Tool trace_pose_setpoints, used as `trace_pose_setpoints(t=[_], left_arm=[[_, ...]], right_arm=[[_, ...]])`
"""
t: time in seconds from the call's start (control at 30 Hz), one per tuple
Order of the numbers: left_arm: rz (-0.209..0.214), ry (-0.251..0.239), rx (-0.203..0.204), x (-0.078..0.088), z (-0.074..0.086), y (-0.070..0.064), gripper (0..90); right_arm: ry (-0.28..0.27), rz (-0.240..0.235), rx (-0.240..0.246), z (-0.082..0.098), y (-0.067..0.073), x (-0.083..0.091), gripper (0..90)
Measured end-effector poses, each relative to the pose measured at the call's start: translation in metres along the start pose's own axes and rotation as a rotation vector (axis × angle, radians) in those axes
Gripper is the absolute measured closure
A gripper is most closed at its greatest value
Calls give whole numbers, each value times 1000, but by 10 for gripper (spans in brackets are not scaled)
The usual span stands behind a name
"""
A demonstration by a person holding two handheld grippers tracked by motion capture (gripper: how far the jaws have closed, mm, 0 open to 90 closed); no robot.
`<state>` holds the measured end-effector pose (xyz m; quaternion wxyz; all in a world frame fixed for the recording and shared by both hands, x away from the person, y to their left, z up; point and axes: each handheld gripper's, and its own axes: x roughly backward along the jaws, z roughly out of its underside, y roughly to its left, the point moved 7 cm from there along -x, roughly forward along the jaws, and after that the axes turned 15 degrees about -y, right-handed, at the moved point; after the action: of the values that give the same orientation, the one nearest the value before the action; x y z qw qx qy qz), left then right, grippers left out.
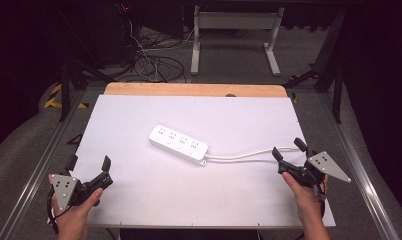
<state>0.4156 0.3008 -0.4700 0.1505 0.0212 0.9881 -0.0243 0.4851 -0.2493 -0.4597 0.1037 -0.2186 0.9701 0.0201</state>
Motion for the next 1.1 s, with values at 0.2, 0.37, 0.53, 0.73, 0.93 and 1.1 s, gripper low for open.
trace_pose_setpoints(t=[0.2, 0.37, 0.53, 0.73, 0.93, 1.1], left_arm=[[-7, -1, -1, 1, 0, 1, 41], [-10, -2, -2, 1, -1, 2, 41], [-13, -3, 1, 2, -1, 3, 42], [-12, -2, 4, 2, -1, 3, 42], [-13, -4, 2, 2, -1, 3, 42], [-13, -5, 3, 2, -1, 3, 43]], right_arm=[[3, -1, 0, 1, 0, -2, 161], [7, -9, -5, 3, 1, -3, 159], [7, -9, -1, 3, 1, -4, 160], [7, -10, 0, 3, 1, -4, 160], [5, -4, -1, 3, 0, -4, 160], [-1, -4, 3, 2, 1, -4, 166]])
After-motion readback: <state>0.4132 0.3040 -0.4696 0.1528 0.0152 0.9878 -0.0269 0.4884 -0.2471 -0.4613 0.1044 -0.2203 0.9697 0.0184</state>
